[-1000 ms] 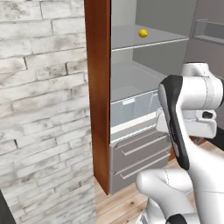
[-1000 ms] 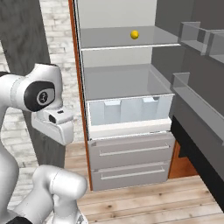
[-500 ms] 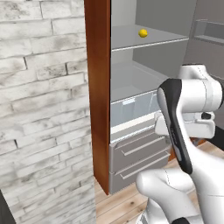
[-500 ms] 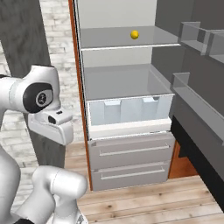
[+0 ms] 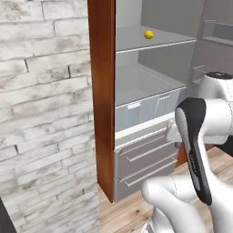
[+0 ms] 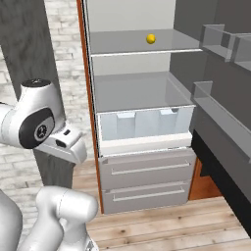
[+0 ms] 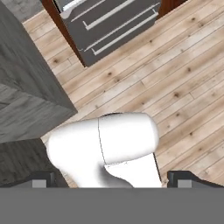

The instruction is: Retrieve a lemon from the fridge and place it on the cutting board with the fish.

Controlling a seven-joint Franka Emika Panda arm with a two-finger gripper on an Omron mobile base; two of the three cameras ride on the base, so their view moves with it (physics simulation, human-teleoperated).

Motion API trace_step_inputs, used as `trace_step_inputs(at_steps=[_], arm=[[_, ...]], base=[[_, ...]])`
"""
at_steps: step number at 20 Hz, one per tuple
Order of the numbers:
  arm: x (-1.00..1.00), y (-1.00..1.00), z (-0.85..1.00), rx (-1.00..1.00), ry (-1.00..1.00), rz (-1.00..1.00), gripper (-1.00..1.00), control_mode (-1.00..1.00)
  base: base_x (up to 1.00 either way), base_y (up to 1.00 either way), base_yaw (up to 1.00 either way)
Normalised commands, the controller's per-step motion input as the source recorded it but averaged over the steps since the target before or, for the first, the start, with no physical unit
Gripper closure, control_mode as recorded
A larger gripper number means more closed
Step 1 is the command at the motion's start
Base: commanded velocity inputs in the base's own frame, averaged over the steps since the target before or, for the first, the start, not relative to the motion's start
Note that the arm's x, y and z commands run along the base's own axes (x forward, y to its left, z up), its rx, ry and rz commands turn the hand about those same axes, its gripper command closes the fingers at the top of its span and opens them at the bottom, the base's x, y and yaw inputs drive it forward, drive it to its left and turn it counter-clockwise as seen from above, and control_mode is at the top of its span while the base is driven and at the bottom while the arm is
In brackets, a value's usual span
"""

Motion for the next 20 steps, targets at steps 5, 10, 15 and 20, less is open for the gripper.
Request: trace_step_inputs(at_steps=[5,10,15,20], arm=[[0.00,0.00,-0.01,0.00,-0.05,0.02,-1.00,-1.00],[0.00,0.00,0.00,0.00,0.00,0.00,-1.00,-1.00],[0.05,-0.03,0.00,0.00,0.00,0.01,-1.00,1.00],[0.00,0.00,0.00,0.00,0.00,0.00,-1.00,1.00]], base=[[0.00,0.00,0.00],[0.00,0.00,0.00],[0.10,-0.13,0.04],[0.43,-0.52,0.20]])
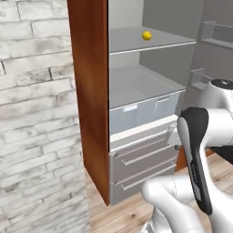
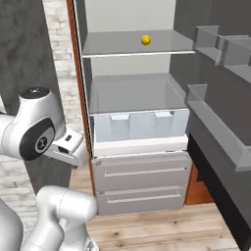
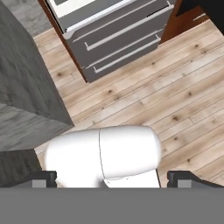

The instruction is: Retrieve a lemon from the fridge and place it on the cutting board with the fish.

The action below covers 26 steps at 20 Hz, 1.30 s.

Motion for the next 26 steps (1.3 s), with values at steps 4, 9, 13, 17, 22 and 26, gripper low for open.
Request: trace_step_inputs(at_steps=[4,9,13,17,22,26], arm=[[0.00,0.00,0.00,0.00,0.00,0.00,-1.00,1.00],[0.00,0.00,0.00,0.00,0.00,0.00,-1.00,1.00],[0.00,0.00,0.00,0.00,0.00,0.00,-1.00,1.00],[0.00,0.00,0.00,0.00,0.00,0.00,-1.00,1.00],[0.00,0.00,0.00,0.00,0.00,0.00,-1.00,1.00],[0.00,0.00,0.00,0.00,0.00,0.00,-1.00,1.00]], base=[[0.29,-0.52,0.25],[0.41,-0.44,0.26],[0.51,-0.41,0.29],[0.47,-0.39,0.24],[0.47,-0.21,0.04],[0.48,-0.21,-0.09]])
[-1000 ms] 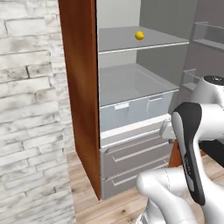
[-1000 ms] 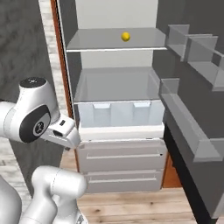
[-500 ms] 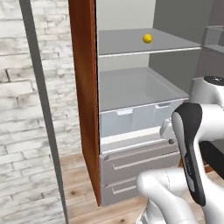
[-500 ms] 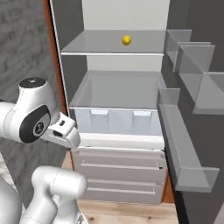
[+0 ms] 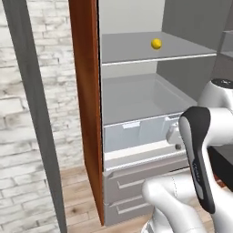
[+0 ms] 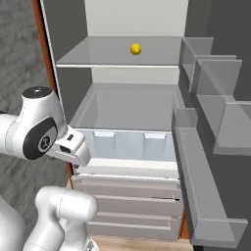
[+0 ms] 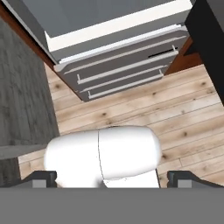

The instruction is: Retrieve a lemon from the fridge and place it on the cutting board with the fish.

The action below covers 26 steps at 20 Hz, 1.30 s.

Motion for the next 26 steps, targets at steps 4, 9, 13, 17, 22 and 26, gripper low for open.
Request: trace_step_inputs(at_steps=[4,9,13,17,22,26], arm=[[0.00,0.00,0.00,0.00,0.00,0.00,-1.00,1.00],[0.00,0.00,0.00,0.00,0.00,0.00,-1.00,1.00],[0.00,0.00,0.00,0.00,0.00,0.00,-1.00,1.00],[0.00,0.00,0.00,0.00,0.00,0.00,-1.00,1.00],[0.00,0.00,0.00,0.00,0.00,0.00,-1.00,1.00],[0.00,0.00,0.00,0.00,0.00,0.00,-1.00,1.00]], base=[[0.32,-0.25,-0.12],[0.29,-0.35,-0.06],[0.50,-0.14,0.00],[0.71,-0.36,0.04],[0.36,-0.42,0.05],[0.20,-0.26,0.05]])
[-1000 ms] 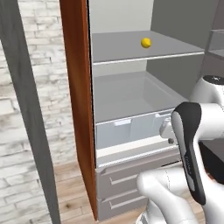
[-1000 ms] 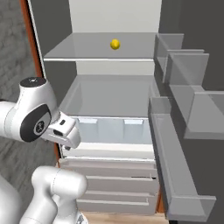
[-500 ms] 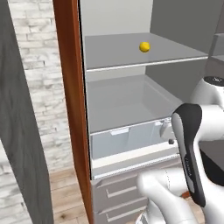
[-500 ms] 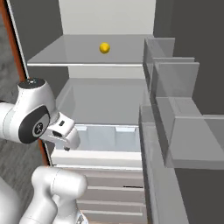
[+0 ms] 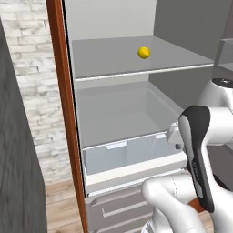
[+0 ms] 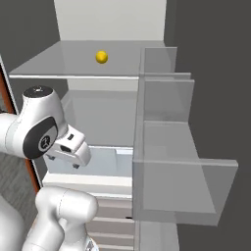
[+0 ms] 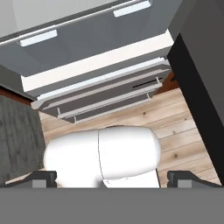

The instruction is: Retrieve a lemon from the fridge and place it on the cutting board with the fish.

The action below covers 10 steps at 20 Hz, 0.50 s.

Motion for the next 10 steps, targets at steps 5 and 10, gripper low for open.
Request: trace_step_inputs(at_steps=[5,10], arm=[[0.00,0.00,0.00,0.00,0.00,0.00,-1.00,1.00],[0.00,0.00,0.00,0.00,0.00,0.00,-1.00,1.00]], base=[[0.56,0.00,0.06],[0.60,-0.03,0.04]])
